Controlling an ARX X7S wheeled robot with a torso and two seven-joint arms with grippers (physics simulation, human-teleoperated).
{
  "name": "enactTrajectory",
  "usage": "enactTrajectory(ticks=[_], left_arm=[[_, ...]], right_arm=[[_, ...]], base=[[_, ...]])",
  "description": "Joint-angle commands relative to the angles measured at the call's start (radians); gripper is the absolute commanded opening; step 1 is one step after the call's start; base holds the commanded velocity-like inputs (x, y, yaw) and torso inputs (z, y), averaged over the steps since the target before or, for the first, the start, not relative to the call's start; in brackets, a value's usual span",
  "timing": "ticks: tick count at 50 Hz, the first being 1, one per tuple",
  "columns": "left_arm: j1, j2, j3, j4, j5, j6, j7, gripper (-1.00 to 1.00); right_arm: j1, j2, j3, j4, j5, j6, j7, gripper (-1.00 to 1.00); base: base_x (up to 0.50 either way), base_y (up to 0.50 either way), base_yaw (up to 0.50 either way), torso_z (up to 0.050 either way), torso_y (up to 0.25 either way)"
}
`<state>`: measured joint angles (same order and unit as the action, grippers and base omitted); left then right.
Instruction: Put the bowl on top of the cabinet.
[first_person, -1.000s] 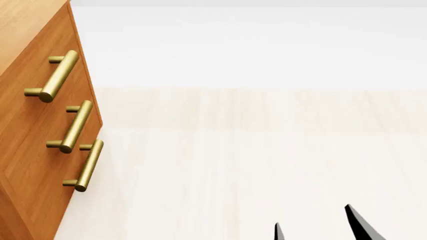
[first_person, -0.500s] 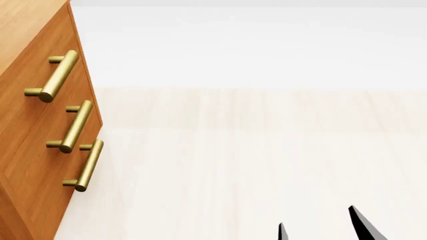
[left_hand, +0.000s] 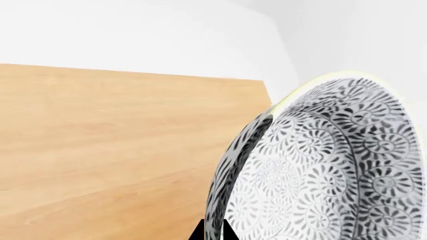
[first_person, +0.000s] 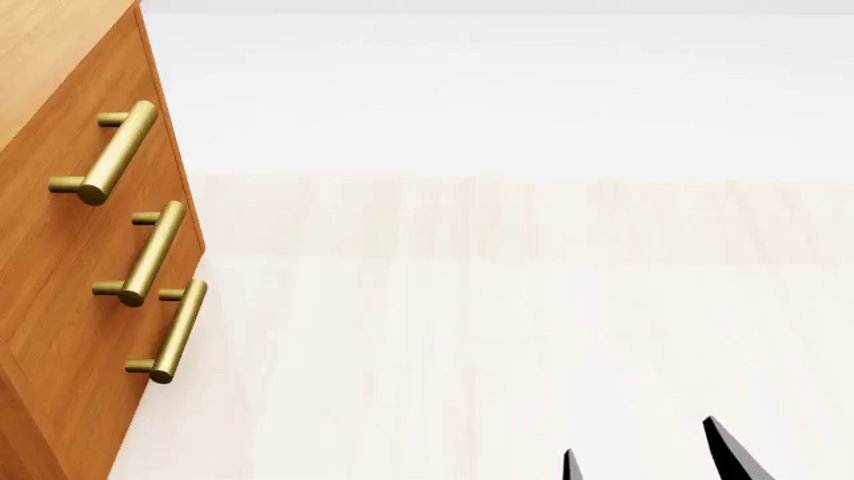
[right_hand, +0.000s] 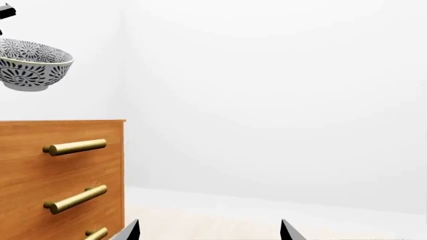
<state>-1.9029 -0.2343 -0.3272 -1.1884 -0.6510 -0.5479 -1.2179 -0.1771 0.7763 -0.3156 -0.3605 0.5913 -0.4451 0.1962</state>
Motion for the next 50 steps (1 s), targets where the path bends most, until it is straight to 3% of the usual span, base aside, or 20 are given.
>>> enactTrajectory(ticks=[1,31,50], left_arm=[[0.015,-0.007,-0.003,-0.014,0.0,0.039,0.017,-1.0],[0.041,-0.033,-0.017,-0.109,0.024,0.11,0.061,-1.0],[0.08,-0.034,-0.108,-0.117,0.108,0.121,0.088,-1.0]], right_arm=[[-0.001,-0.006,0.0,0.011,0.002,-0.004,-0.003,1.0],[-0.003,-0.012,0.001,0.022,0.005,-0.008,-0.009,1.0],[-0.004,-0.014,0.001,0.022,0.002,-0.006,-0.009,1.0]], base=[[0.0,0.0,0.0,0.0,0.0],[0.0,0.0,0.0,0.0,0.0],[0.0,0.0,0.0,0.0,0.001]])
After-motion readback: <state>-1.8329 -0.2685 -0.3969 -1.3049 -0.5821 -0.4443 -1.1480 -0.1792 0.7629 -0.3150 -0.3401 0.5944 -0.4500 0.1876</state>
